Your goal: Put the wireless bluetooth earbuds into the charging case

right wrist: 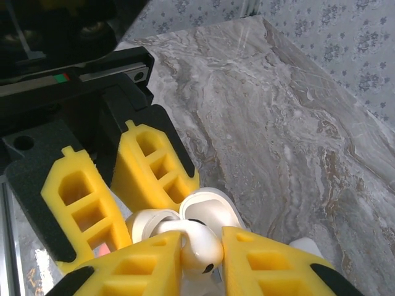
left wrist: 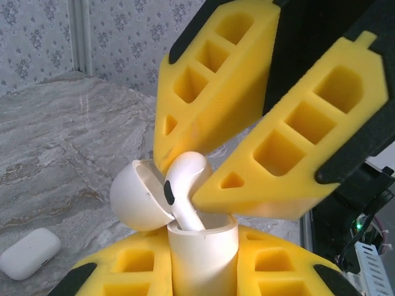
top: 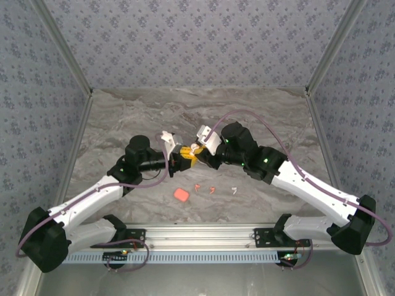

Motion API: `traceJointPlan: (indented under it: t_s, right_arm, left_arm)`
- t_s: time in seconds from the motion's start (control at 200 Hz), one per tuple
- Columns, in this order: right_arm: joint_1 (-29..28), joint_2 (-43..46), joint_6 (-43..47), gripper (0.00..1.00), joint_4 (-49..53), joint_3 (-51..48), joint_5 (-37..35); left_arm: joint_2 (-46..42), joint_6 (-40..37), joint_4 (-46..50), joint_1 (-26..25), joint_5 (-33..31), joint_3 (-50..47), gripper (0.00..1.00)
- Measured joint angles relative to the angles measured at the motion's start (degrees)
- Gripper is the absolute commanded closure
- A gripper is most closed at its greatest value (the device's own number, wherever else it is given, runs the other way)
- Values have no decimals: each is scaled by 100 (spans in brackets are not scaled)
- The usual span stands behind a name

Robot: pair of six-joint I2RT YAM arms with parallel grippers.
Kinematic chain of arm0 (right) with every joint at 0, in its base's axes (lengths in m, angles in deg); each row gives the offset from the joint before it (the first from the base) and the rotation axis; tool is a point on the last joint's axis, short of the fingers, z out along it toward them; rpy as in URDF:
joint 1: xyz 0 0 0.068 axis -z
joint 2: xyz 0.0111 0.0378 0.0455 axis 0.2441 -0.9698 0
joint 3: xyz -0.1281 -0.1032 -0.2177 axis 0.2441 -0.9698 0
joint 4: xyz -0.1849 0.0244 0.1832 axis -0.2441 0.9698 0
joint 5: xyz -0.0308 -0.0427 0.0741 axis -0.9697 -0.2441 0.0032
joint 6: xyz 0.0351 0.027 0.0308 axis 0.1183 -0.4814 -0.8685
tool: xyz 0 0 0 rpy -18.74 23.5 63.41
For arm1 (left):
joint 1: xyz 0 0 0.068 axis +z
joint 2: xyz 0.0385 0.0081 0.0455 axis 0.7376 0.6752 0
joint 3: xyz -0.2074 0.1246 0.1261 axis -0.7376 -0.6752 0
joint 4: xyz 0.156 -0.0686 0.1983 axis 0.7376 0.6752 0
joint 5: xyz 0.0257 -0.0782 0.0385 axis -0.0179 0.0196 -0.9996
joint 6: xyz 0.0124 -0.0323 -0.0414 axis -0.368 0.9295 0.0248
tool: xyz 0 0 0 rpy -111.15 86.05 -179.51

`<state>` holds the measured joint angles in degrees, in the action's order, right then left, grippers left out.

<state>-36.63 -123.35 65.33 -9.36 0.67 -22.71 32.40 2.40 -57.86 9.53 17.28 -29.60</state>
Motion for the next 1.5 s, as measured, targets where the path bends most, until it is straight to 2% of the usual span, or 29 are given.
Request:
traceJointPlan:
  t_s: [0.175,0.385,0.59,0.795,0.929,1.234,1.504]
  right_arm:
    - [94,-17,-2,57,83,166,413]
    - [363,140,-146,52,125,369,649]
    - [1080,402,-649,47,297,415,723]
    - [1917,378,-1497,49,925,269,570]
    - [2208,236,-2105,50,1425,-229,345]
    - [2229,-538,-2986,53,1869,-1709,221]
    - [2083,-1051,-3233,56,1591,-2138,286]
  left_arm:
    - [0,-2,9,0,-4,0,91]
    - [0,-15,0,0,-26,0,91]
    - [-11,-13,-157,-2,-164,0,95]
    - [-216,-9,-461,-4,-527,-149,95]
    - [-398,-13,-601,-4,-789,-234,95]
    - [-481,-15,-737,-4,-1058,-256,95]
    - [-479,-15,-737,-4,-1078,-256,95]
